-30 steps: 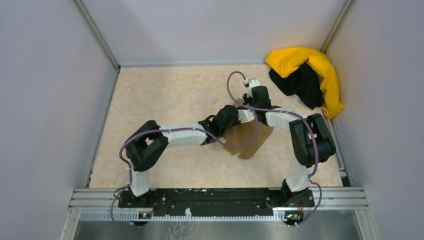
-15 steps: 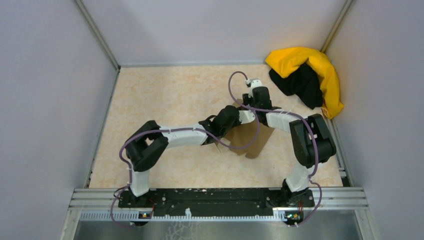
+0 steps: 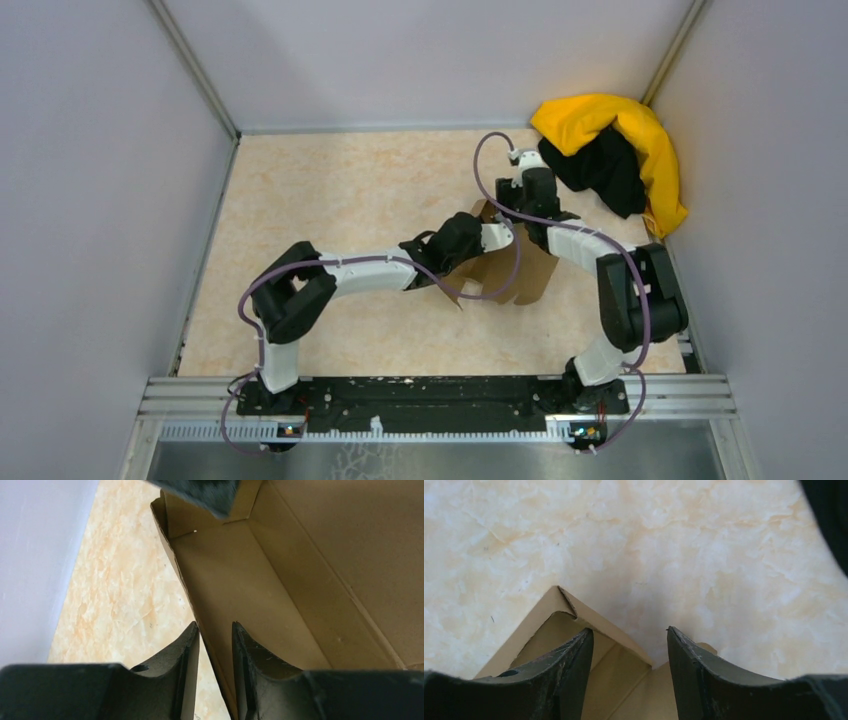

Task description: Fold the paper box

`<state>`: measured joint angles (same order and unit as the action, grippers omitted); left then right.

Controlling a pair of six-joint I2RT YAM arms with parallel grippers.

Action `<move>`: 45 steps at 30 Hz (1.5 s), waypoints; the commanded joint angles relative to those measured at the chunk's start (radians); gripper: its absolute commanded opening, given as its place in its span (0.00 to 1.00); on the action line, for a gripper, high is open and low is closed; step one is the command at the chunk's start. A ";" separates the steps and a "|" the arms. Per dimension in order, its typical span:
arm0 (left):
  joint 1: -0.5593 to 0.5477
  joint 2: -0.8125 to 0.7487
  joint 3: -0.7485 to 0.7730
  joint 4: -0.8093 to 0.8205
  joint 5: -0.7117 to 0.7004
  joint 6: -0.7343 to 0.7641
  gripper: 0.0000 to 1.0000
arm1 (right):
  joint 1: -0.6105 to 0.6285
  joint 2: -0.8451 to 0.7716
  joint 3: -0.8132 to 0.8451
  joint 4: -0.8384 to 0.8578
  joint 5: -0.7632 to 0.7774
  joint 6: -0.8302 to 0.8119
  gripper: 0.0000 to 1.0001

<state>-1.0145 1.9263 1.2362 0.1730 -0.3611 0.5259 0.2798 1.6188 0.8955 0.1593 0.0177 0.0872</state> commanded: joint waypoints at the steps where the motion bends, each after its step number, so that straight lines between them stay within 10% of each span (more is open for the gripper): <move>1: 0.011 0.004 0.033 -0.052 0.058 -0.056 0.38 | -0.031 -0.111 0.016 0.033 -0.015 0.013 0.56; 24: 0.233 0.050 -0.009 -0.008 0.334 -0.391 0.46 | -0.055 -0.464 0.117 -0.387 -0.041 0.015 0.64; 45: 0.296 0.054 0.069 -0.038 0.524 -0.522 0.49 | -0.116 -0.387 -0.173 -0.285 0.006 0.359 0.59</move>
<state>-0.7418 1.9976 1.2675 0.1276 0.1112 0.0406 0.1669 1.2060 0.7509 -0.2153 0.0288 0.3721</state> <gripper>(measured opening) 0.492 0.599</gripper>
